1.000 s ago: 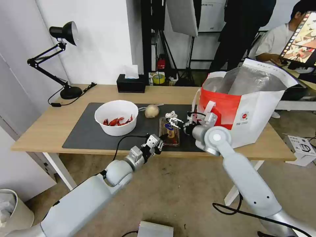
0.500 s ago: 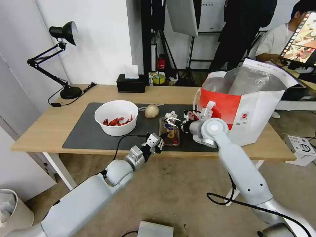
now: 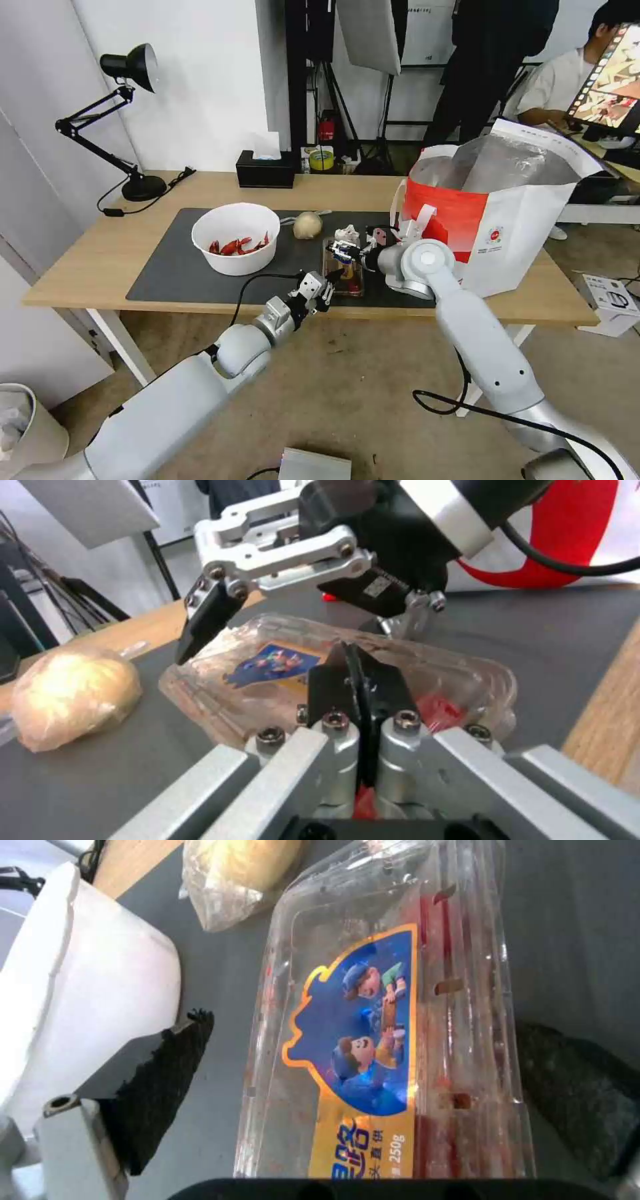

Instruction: Pick up the trash from the table and place it into the takeout bag.

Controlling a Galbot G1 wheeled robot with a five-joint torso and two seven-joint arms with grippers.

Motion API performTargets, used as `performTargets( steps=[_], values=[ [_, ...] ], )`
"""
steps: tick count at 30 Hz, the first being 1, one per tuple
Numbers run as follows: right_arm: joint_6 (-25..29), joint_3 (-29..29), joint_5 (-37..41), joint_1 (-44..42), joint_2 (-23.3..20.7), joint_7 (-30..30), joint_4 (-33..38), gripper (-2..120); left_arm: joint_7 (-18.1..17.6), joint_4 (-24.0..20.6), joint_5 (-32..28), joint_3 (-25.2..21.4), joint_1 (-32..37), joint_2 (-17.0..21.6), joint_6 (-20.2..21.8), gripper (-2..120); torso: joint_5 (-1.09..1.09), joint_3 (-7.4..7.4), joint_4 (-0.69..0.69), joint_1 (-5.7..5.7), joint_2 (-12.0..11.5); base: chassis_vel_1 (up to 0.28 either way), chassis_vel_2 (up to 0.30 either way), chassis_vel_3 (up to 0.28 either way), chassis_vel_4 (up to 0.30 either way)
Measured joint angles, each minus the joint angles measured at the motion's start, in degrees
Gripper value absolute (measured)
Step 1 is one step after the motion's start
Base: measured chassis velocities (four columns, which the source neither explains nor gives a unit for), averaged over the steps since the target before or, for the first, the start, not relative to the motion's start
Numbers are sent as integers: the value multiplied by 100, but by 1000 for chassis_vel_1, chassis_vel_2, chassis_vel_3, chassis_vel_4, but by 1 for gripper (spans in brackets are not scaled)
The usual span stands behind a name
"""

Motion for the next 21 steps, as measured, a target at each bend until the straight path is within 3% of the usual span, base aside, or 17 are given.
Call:
performTargets(
  steps=[21],
  values=[
    [-7, -34, 8, -36, -23, -28, 169, 100, -22, -19, 17, 18, -1, -15, -22, 0, 2, 2, 4, 1, -1, 0, 0, 0, 0]
  ],
)
